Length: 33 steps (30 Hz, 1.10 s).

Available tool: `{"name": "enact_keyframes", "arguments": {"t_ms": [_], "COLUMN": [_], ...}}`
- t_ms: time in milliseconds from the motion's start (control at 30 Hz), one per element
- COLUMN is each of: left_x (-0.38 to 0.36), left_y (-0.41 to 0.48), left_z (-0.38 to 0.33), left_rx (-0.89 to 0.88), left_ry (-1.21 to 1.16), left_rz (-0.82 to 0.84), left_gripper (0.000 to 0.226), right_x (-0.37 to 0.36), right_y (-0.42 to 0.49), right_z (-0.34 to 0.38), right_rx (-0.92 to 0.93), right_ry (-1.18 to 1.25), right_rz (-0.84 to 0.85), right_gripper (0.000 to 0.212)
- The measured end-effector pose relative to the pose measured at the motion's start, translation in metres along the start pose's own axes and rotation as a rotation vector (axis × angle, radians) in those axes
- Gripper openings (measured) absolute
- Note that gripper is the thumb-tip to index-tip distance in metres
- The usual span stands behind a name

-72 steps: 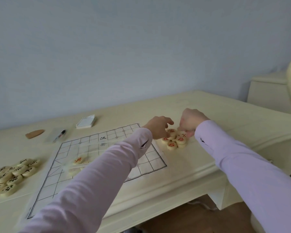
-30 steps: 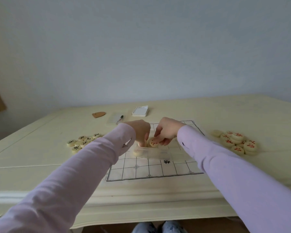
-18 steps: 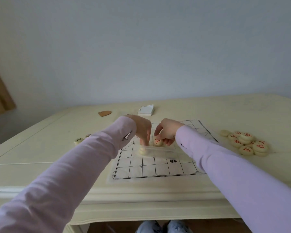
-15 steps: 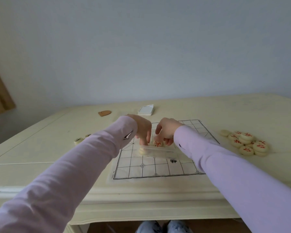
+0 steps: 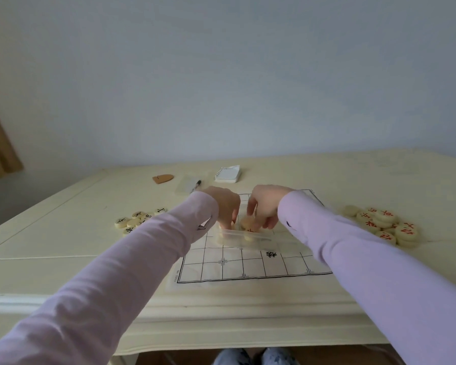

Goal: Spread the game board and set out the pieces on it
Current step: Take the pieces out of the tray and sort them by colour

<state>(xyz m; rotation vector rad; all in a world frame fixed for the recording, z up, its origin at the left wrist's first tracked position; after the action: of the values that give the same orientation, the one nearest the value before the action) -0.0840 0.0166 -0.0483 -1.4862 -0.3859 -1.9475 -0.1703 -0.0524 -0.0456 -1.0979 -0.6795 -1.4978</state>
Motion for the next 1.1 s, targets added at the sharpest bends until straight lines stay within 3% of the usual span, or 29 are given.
{"name": "enact_keyframes", "arguments": {"t_ms": [167, 267, 533, 667, 867, 1100], "left_x": [0.012, 0.014, 0.005, 0.003, 0.002, 0.005], "left_y": [0.002, 0.004, 0.006, 0.005, 0.003, 0.001], "left_z": [0.015, 0.019, 0.018, 0.023, 0.028, 0.027], "left_rx": [0.047, 0.055, 0.050, 0.030, 0.013, 0.000], "left_ry": [-0.171, -0.219, -0.294, -0.339, -0.352, -0.365], "left_rz": [-0.153, -0.195, -0.144, -0.108, -0.112, -0.111], "left_gripper": [0.017, 0.024, 0.019, 0.014, 0.011, 0.009], "right_x": [-0.011, -0.011, -0.007, -0.012, -0.020, -0.019], "right_y": [-0.002, -0.001, 0.008, 0.016, 0.027, 0.023], "right_z": [0.008, 0.007, 0.004, 0.007, 0.009, 0.007], "right_rx": [0.051, 0.057, 0.111, 0.120, 0.133, 0.120], "right_ry": [-0.133, -0.147, -0.120, -0.175, -0.323, -0.314], "right_rz": [-0.054, -0.075, -0.203, -0.180, -0.151, -0.090], "right_gripper": [0.035, 0.032, 0.043, 0.044, 0.021, 0.027]}}
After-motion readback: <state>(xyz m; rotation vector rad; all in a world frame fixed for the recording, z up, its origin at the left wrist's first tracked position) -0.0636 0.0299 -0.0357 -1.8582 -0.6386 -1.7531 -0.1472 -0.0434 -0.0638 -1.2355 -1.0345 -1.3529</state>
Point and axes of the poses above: each hand's wrist, its own y-axis towards the middle knuckle, its own x-axis out of the back of the hand, z = x × y, the point moved 3 cm from there along y, towards the middle knuckle, and after that the axes turned 15 degrees about x, right-handed, at the moved point
